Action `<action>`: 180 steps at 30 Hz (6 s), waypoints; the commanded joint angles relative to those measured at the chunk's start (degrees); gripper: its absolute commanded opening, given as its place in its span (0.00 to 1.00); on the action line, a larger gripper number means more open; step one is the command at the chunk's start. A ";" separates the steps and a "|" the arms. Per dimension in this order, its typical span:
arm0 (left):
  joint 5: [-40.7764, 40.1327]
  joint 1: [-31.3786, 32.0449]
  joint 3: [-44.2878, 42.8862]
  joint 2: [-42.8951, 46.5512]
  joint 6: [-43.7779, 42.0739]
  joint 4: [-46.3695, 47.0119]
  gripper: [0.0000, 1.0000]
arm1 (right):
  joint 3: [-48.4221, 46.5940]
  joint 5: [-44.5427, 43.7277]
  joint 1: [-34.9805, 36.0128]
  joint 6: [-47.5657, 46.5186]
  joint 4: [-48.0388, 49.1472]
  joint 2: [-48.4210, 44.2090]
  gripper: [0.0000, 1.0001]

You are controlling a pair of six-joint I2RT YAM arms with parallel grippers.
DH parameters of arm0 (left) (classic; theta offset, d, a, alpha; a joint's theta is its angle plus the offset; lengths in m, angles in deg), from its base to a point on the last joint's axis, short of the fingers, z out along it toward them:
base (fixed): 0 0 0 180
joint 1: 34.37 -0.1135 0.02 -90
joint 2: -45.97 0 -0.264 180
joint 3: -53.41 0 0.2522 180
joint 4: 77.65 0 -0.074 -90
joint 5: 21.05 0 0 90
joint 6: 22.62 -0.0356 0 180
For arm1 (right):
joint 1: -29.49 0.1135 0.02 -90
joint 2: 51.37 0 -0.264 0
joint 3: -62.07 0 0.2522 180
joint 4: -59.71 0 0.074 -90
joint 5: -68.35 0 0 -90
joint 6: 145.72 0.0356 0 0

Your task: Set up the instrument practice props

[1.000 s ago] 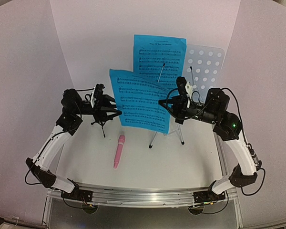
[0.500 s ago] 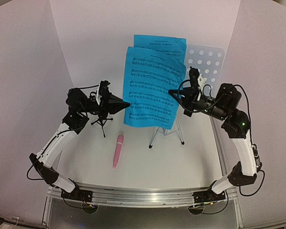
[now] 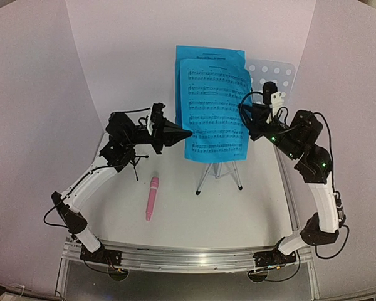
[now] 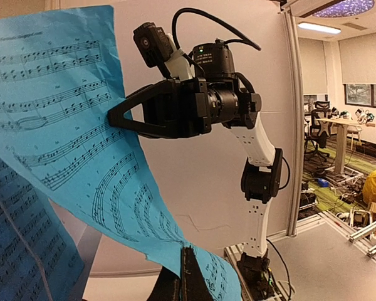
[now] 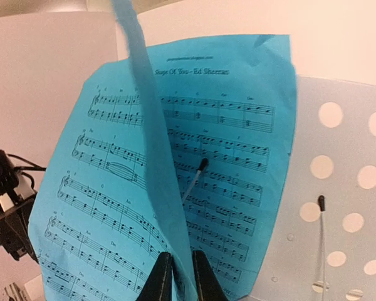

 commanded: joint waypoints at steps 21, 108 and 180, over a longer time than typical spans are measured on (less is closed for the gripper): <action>-14.94 6.55 -11.52 -10.69 -21.00 12.72 0.58 | 2.80 -14.65 -0.16 -20.61 34.95 -3.83 0.00; -22.38 9.58 -40.69 -35.81 -33.74 28.52 0.58 | 13.96 -9.38 -0.16 -12.74 54.80 -3.86 0.00; -24.55 3.34 -37.12 -17.67 9.35 -22.76 0.00 | 12.15 -35.33 -0.16 -9.53 15.60 -2.69 0.54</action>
